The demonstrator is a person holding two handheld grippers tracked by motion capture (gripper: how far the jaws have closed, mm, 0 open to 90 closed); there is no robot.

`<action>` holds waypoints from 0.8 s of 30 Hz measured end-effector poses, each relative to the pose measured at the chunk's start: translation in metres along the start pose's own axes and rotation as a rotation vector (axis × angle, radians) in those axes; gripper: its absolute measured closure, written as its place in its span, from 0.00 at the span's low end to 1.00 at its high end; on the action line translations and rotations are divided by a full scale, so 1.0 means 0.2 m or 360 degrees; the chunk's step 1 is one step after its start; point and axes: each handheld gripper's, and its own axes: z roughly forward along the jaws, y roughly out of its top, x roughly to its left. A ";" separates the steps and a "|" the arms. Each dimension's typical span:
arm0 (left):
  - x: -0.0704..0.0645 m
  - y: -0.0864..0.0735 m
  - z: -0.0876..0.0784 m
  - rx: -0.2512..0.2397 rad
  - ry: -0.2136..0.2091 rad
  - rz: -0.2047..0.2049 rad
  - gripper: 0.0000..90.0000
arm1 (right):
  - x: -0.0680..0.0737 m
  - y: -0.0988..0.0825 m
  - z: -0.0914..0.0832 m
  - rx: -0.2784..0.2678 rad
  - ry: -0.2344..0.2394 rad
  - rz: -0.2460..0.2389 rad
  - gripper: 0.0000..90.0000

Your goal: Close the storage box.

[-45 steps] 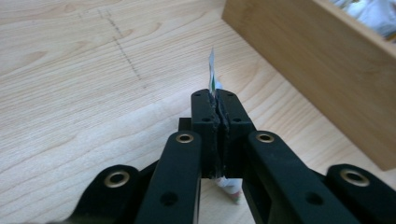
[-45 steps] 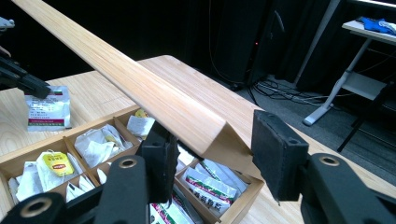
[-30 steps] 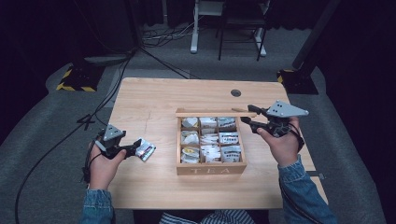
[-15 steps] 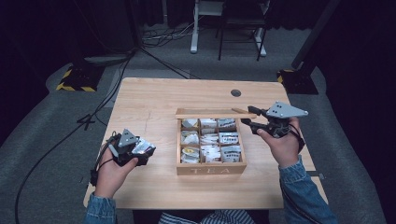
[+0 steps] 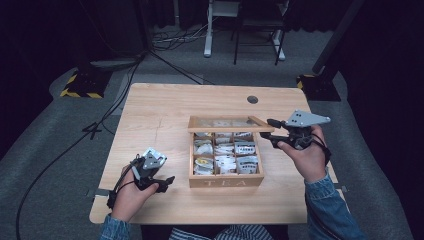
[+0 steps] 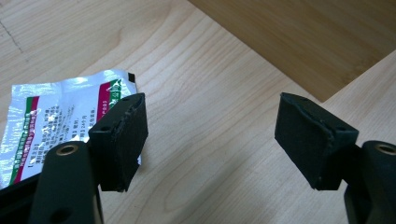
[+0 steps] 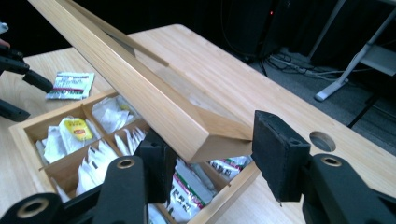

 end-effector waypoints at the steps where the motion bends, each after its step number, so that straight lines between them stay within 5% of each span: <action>1: 0.00 0.00 0.00 0.0000 0.0000 0.0000 0.29 | 0.00 0.00 0.00 0.0000 0.0000 0.0000 0.57; 14: 0.00 -0.03 0.06 0.0129 0.0010 0.0026 0.29 | 0.06 0.01 -0.04 0.0148 -0.0011 -0.0039 0.56; 24: 0.00 -0.04 0.08 0.0151 -0.0001 0.0034 0.29 | 0.11 0.01 -0.06 0.0249 0.0006 -0.0105 0.54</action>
